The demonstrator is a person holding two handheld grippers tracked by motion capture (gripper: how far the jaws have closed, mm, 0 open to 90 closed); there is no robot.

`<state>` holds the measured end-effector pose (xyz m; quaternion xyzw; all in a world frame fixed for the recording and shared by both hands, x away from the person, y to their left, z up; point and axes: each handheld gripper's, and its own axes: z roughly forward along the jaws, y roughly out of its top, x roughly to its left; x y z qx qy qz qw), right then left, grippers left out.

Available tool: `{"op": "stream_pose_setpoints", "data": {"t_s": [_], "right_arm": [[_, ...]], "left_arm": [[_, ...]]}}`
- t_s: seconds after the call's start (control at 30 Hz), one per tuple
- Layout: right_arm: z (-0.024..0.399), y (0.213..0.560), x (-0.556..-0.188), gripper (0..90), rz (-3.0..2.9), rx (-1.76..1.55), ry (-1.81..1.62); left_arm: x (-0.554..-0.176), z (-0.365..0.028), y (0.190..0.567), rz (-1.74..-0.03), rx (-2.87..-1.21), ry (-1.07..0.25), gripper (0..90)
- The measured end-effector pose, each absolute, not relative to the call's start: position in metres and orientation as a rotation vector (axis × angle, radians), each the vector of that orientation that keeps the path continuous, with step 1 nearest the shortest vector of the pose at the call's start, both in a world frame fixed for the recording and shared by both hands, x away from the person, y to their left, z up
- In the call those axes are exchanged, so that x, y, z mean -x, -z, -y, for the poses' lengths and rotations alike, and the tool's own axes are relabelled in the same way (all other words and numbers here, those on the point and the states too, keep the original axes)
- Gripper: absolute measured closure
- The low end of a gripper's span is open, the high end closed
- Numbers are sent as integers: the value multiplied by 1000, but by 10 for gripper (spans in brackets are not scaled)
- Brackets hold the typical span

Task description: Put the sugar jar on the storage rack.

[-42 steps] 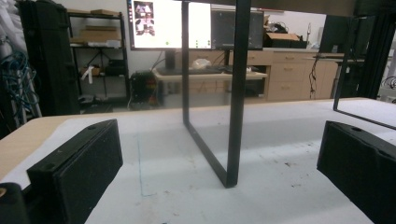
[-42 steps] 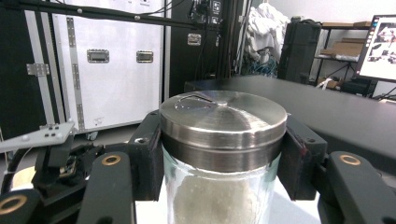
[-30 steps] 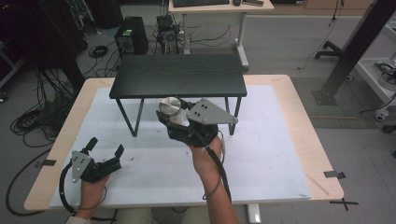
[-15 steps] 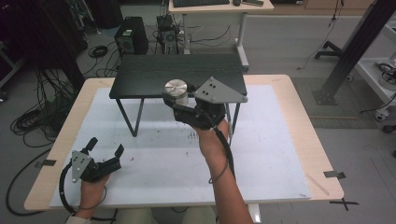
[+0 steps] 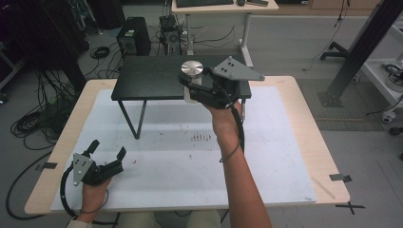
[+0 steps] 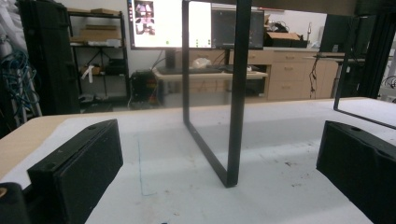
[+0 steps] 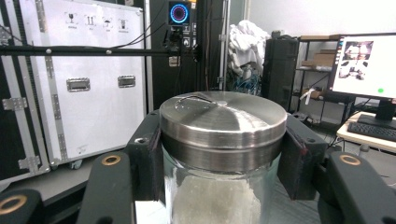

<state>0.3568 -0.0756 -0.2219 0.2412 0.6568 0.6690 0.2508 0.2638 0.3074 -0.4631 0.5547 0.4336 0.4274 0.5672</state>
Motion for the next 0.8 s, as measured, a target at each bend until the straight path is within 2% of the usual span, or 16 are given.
{"op": "stream_pose_setpoints", "data": {"t_s": [0.33,0.8], "right_arm": [[84,217,-387,429,-1768,-703,-1790],[88,228,-423,429,-1710,-782,-1706]], "left_arm": [[-264,-308,463,-1019,-1308,-1005,8],[-264,-307,463,-1020,-1302,-1004,9]]}}
